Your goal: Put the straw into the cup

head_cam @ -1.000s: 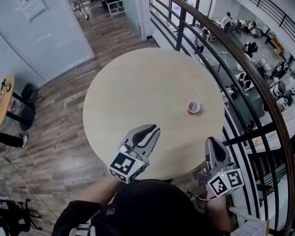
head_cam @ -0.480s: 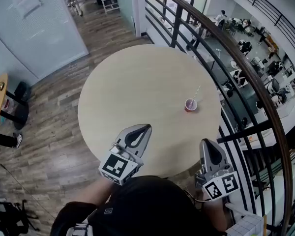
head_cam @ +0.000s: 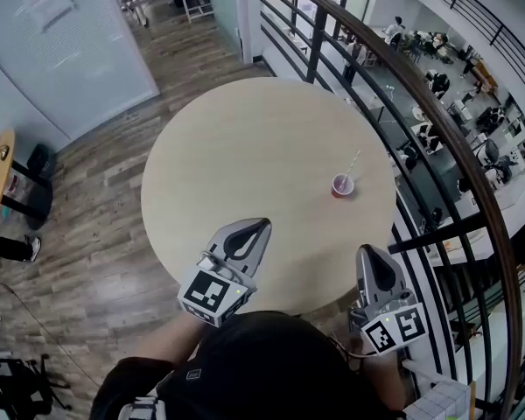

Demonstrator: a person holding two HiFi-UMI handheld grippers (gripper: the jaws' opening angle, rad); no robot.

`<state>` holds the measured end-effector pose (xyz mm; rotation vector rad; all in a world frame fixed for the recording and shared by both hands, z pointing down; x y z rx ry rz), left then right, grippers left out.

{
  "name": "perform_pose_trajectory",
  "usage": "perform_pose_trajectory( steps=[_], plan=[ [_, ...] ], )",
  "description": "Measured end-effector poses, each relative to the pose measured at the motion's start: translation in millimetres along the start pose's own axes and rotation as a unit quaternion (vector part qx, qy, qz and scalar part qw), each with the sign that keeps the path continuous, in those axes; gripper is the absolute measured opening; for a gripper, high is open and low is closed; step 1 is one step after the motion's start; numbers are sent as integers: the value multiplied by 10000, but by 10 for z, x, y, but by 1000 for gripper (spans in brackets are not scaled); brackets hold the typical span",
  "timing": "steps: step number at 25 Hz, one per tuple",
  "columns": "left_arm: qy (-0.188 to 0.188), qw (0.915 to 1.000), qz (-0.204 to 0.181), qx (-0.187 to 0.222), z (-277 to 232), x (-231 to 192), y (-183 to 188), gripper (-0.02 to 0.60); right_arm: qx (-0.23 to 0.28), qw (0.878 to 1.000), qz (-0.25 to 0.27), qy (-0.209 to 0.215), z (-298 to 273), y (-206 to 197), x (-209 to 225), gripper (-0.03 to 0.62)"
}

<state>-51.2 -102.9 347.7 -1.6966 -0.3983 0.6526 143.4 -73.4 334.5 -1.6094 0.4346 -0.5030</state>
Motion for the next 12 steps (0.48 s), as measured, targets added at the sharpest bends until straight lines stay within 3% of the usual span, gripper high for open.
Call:
perform_pose_trajectory(
  steps=[12],
  plan=[
    [49,10000,13,-21,38,-45,-30,6,-29,10000,-40,42,-21,-49,-39,20]
  ],
)
Point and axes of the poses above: the fingertips, and each gripper's own axes: z backward along the fingers, x to its right, y out of its top, the point moved 2 cm from there along z, backward along the fingers, and after that the axes turned 8 degrees about z, right-handed, at the moved point
